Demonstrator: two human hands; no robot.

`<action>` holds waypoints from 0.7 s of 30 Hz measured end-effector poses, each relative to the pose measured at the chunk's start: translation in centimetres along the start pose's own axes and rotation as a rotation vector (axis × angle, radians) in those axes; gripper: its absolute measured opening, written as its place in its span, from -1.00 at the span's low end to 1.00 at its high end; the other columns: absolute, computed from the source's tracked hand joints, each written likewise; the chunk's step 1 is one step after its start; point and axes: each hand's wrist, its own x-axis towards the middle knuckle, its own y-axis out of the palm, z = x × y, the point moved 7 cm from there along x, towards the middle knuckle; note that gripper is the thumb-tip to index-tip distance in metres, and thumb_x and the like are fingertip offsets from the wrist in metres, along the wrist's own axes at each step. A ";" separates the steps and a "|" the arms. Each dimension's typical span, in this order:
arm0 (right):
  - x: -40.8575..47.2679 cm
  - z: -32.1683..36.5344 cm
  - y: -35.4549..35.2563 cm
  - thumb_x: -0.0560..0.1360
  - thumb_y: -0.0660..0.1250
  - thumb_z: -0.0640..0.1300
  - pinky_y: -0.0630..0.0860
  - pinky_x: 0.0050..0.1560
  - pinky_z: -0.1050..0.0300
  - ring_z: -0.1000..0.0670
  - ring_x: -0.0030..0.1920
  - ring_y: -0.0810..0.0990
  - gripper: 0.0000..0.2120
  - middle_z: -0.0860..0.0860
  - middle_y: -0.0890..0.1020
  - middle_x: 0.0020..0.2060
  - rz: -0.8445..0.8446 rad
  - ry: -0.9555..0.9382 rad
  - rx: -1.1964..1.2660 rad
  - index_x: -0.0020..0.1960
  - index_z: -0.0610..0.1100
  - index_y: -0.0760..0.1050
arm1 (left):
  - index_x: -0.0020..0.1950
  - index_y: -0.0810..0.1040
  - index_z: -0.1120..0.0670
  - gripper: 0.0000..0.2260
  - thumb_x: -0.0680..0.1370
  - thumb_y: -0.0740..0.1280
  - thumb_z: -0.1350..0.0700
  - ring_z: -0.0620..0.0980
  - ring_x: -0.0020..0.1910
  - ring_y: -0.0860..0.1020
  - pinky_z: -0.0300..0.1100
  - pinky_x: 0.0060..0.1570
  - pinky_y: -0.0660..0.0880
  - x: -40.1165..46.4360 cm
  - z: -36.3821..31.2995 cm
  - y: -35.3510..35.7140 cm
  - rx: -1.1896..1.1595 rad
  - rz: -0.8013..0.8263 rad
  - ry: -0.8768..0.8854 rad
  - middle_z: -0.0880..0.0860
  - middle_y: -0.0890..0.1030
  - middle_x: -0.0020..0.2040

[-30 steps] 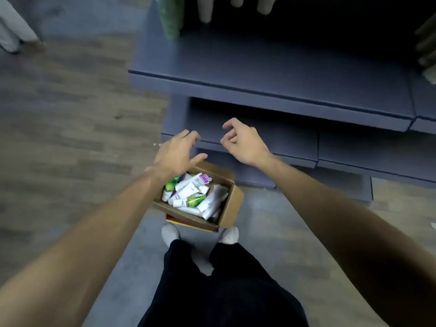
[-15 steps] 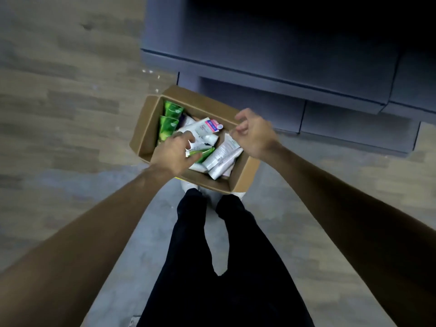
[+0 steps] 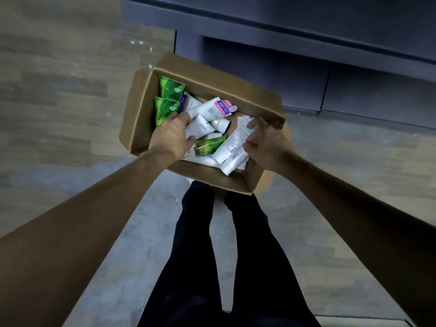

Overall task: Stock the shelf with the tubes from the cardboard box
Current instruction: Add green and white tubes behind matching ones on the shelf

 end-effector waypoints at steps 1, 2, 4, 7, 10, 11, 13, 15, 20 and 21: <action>0.2 -0.1 0.4 0.51 0.32 -0.14 0.42 -0.02 0.19 -0.09 0.14 0.56 -0.63 -0.02 0.66 0.03 0.026 -0.002 -0.018 0.29 -0.08 0.35 | 0.28 0.47 0.11 -0.62 0.49 0.44 0.12 0.18 0.16 0.54 0.05 0.09 0.52 0.5 0.0 0.1 0.007 -0.014 0.002 0.14 0.52 0.22; 0.3 -0.2 0.7 0.51 0.33 -0.15 0.45 0.00 0.18 -0.09 0.12 0.58 -0.63 -0.01 0.66 0.03 0.048 -0.009 -0.039 0.28 -0.08 0.35 | 0.30 0.46 0.12 -0.61 0.49 0.42 0.16 0.20 0.17 0.53 0.04 0.10 0.52 1.0 0.0 0.3 0.017 -0.023 0.001 0.15 0.51 0.25; 0.7 -0.2 1.2 0.51 0.34 -0.16 0.54 0.07 0.09 -0.09 0.10 0.60 -0.64 -0.02 0.66 0.04 0.066 -0.034 -0.099 0.27 -0.08 0.37 | 0.31 0.45 0.12 -0.61 0.50 0.39 0.21 0.21 0.18 0.52 0.02 0.08 0.49 2.0 0.1 0.4 0.043 -0.029 -0.001 0.16 0.49 0.27; 1.0 -0.2 2.1 0.48 0.34 -0.16 0.56 0.11 -0.01 -0.14 0.11 0.60 -0.67 -0.07 0.63 0.08 0.073 -0.070 -0.195 0.23 -0.08 0.40 | 0.23 0.47 0.11 -0.69 0.51 0.39 0.18 0.21 0.16 0.53 0.00 0.06 0.49 2.9 0.2 0.9 0.105 0.009 -0.019 0.15 0.54 0.21; 1.1 0.2 2.9 0.50 0.30 -0.16 0.55 0.09 -0.02 -0.19 0.12 0.59 -0.68 -0.11 0.60 0.11 0.093 -0.117 -0.336 0.23 -0.08 0.37 | 0.22 0.45 0.12 -0.64 0.49 0.43 0.08 0.22 0.16 0.54 0.05 0.05 0.51 2.8 0.2 1.9 0.181 0.057 -0.050 0.16 0.55 0.19; 1.0 0.3 3.2 0.51 0.28 -0.16 0.52 0.07 -0.01 -0.19 0.12 0.58 -0.69 -0.12 0.59 0.13 0.103 -0.131 -0.408 0.24 -0.08 0.37 | 0.24 0.43 0.14 -0.62 0.49 0.43 0.07 0.24 0.15 0.54 0.06 0.04 0.51 2.6 0.2 2.3 0.200 0.062 -0.058 0.18 0.53 0.19; 0.8 0.5 3.7 0.55 0.24 -0.16 0.48 0.03 0.03 -0.20 0.13 0.57 -0.71 -0.13 0.56 0.15 0.110 -0.131 -0.507 0.27 -0.09 0.40 | 0.25 0.42 0.17 -0.60 0.50 0.43 0.06 0.26 0.15 0.54 0.07 0.03 0.50 2.5 0.7 2.9 0.224 0.059 -0.074 0.20 0.51 0.19; 0.7 0.6 4.2 0.57 0.19 -0.16 0.47 0.06 0.03 -0.21 0.14 0.57 -0.72 -0.13 0.55 0.17 0.103 -0.126 -0.543 0.27 -0.09 0.42 | 0.25 0.42 0.19 -0.62 0.52 0.41 0.08 0.27 0.14 0.54 0.09 0.05 0.50 2.6 1.2 3.5 0.236 0.052 -0.074 0.22 0.51 0.20; 0.6 0.7 5.4 0.57 0.21 -0.11 0.45 0.14 0.02 -0.25 0.18 0.54 -0.69 -0.15 0.51 0.20 0.117 0.023 -0.383 0.30 -0.06 0.36 | 0.23 0.45 0.18 -0.68 0.52 0.41 0.14 0.27 0.13 0.52 0.12 0.06 0.50 3.1 1.6 4.1 0.196 0.045 -0.001 0.19 0.47 0.23; 0.4 0.8 5.7 0.57 0.22 -0.10 0.46 0.13 0.02 -0.25 0.18 0.55 -0.67 -0.17 0.51 0.21 0.107 0.049 -0.371 0.32 -0.08 0.33 | 0.21 0.46 0.19 -0.70 0.52 0.40 0.16 0.27 0.12 0.52 0.11 0.04 0.49 3.2 1.7 4.1 0.181 0.040 0.012 0.19 0.47 0.22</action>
